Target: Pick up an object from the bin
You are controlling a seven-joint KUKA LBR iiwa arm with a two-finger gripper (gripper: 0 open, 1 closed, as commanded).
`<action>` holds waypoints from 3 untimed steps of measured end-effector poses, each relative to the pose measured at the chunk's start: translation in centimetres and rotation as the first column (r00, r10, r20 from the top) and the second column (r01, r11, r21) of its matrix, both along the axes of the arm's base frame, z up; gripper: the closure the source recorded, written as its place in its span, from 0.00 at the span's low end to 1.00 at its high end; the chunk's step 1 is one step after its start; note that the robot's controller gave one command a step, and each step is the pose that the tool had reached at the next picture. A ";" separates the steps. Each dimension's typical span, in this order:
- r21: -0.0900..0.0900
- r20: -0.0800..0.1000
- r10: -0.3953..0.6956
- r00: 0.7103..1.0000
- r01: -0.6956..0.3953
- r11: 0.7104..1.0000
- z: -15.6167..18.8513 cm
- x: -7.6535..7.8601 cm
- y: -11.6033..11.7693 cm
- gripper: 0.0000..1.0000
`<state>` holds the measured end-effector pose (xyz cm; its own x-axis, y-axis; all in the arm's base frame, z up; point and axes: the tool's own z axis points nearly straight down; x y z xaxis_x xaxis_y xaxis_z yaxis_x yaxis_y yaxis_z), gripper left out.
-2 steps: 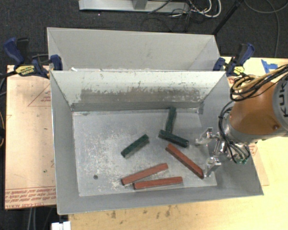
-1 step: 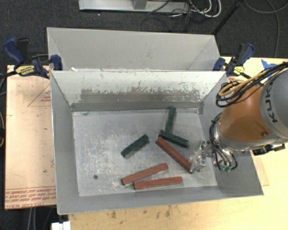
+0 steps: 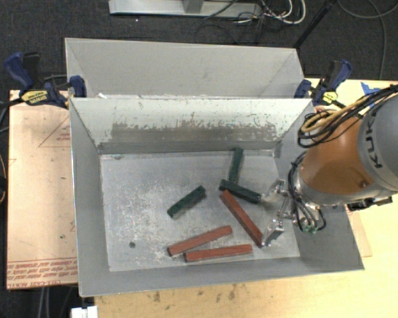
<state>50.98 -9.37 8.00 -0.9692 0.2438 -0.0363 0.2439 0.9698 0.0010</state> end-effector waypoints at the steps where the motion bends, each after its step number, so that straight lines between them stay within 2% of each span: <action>1: 0.001 -0.005 0.001 1.000 -0.001 1.000 0.0 -0.1 0.1 0.00; 2: 0.007 -0.029 -0.090 0.996 0.091 0.996 0.2 0.0 7.6 1.00; 3: 0.007 0.003 -0.093 0.996 0.093 0.996 0.1 0.7 7.6 0.00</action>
Offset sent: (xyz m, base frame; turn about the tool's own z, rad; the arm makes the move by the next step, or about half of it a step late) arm -0.0051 0.0789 -0.0100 0.0905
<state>51.66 -1.77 8.10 -0.9420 0.3334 -0.0373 0.3334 0.9428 0.0084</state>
